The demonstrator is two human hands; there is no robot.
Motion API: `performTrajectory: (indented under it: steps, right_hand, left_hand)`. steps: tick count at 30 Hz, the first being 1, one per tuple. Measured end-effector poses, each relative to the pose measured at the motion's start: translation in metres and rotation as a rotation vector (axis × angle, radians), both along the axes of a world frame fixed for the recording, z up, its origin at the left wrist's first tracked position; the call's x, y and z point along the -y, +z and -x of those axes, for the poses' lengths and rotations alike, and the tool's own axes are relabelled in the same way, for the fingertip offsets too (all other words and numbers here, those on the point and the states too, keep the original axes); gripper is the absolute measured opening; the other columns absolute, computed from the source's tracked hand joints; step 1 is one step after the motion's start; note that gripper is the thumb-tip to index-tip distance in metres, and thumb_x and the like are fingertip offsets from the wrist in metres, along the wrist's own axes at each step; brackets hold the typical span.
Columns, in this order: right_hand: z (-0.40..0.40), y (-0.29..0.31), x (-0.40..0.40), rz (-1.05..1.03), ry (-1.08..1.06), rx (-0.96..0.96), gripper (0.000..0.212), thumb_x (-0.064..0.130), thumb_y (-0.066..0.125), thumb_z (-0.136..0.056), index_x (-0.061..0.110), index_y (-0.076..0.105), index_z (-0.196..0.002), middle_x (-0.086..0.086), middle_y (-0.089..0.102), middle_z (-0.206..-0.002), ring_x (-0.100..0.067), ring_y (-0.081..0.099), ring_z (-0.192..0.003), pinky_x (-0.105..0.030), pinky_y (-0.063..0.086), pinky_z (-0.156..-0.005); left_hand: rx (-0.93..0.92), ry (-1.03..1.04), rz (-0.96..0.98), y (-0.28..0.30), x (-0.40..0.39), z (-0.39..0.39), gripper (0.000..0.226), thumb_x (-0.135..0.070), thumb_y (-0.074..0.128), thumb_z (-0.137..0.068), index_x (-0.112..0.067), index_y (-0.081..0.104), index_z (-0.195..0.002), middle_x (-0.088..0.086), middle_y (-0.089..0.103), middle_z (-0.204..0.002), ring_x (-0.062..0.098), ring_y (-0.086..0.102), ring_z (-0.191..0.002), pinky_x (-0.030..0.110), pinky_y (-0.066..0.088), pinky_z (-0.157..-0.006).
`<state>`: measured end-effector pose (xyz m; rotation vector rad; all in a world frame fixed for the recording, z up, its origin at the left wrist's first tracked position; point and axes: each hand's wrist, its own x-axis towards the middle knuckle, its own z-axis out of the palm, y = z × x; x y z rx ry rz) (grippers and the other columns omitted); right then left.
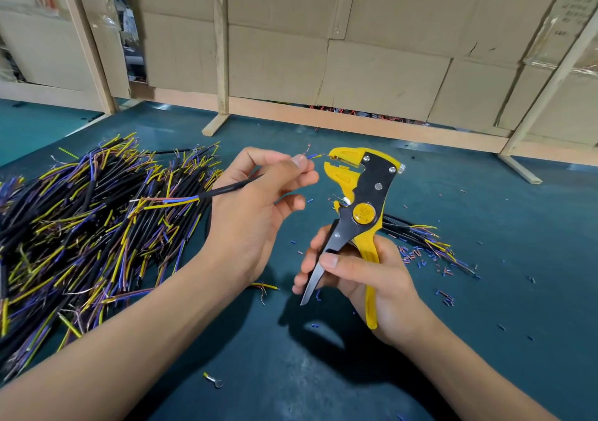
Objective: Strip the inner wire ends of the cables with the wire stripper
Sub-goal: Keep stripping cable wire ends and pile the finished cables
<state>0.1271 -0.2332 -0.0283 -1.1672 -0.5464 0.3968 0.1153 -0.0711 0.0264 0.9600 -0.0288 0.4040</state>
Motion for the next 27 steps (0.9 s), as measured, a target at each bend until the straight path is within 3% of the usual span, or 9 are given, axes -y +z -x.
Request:
performTrajectory:
  steps: [9, 11, 15, 21, 27]
  right_hand:
    - [0.001, 0.0, -0.003, -0.032, -0.025, -0.006, 0.017, 0.017, 0.071, -0.082, 0.008, 0.07, -0.096, -0.02, 0.068, -0.086, -0.042, 0.069, -0.078, -0.054, 0.057, -0.077]
    - [0.002, 0.002, -0.007, -0.067, -0.124, -0.005, 0.015, 0.021, 0.073, -0.084, 0.009, 0.071, -0.093, -0.022, 0.069, -0.088, -0.041, 0.069, -0.078, -0.05, 0.057, -0.075]
    - [-0.001, 0.008, -0.008, -0.127, -0.336, -0.016, 0.007, 0.017, 0.072, -0.086, 0.012, 0.076, -0.086, -0.025, 0.072, -0.1, -0.038, 0.072, -0.08, -0.042, 0.059, -0.072]
    - [-0.009, 0.012, -0.002, -0.189, -0.406, -0.01, 0.011, 0.009, 0.068, -0.088, 0.0, 0.069, -0.093, -0.02, 0.069, -0.087, -0.038, 0.068, -0.08, -0.043, 0.057, -0.076]
    - [-0.01, 0.014, -0.001, -0.239, -0.434, -0.083, 0.01, 0.001, 0.072, -0.081, 0.004, 0.07, -0.09, -0.022, 0.067, -0.084, -0.037, 0.07, -0.075, -0.042, 0.059, -0.073]
  left_hand:
    - [0.026, 0.108, -0.181, -0.005, -0.004, -0.003, 0.025, -0.009, 0.077, -0.078, -0.025, 0.065, -0.064, 0.008, 0.072, -0.083, 0.027, 0.064, -0.085, 0.03, 0.046, -0.064]
    - [0.06, 0.122, -0.266, -0.007, -0.006, -0.003, 0.024, -0.01, 0.078, -0.078, -0.025, 0.064, -0.065, 0.01, 0.072, -0.087, 0.027, 0.059, -0.079, 0.033, 0.044, -0.065]
    - [0.125, 0.091, -0.46, -0.012, -0.003, -0.002, 0.024, -0.008, 0.077, -0.078, -0.025, 0.064, -0.068, 0.009, 0.075, -0.087, 0.013, 0.059, -0.064, 0.025, 0.047, -0.061]
    - [0.138, 0.011, -0.553, -0.021, 0.005, 0.0, 0.022, 0.004, 0.078, -0.078, -0.015, 0.068, -0.077, 0.001, 0.073, -0.077, 0.008, 0.064, -0.068, 0.018, 0.048, -0.065]
    - [0.106, 0.005, -0.568, -0.021, 0.01, 0.001, 0.017, 0.002, 0.073, -0.085, -0.015, 0.073, -0.086, -0.008, 0.073, -0.075, 0.005, 0.059, -0.06, 0.019, 0.049, -0.06]
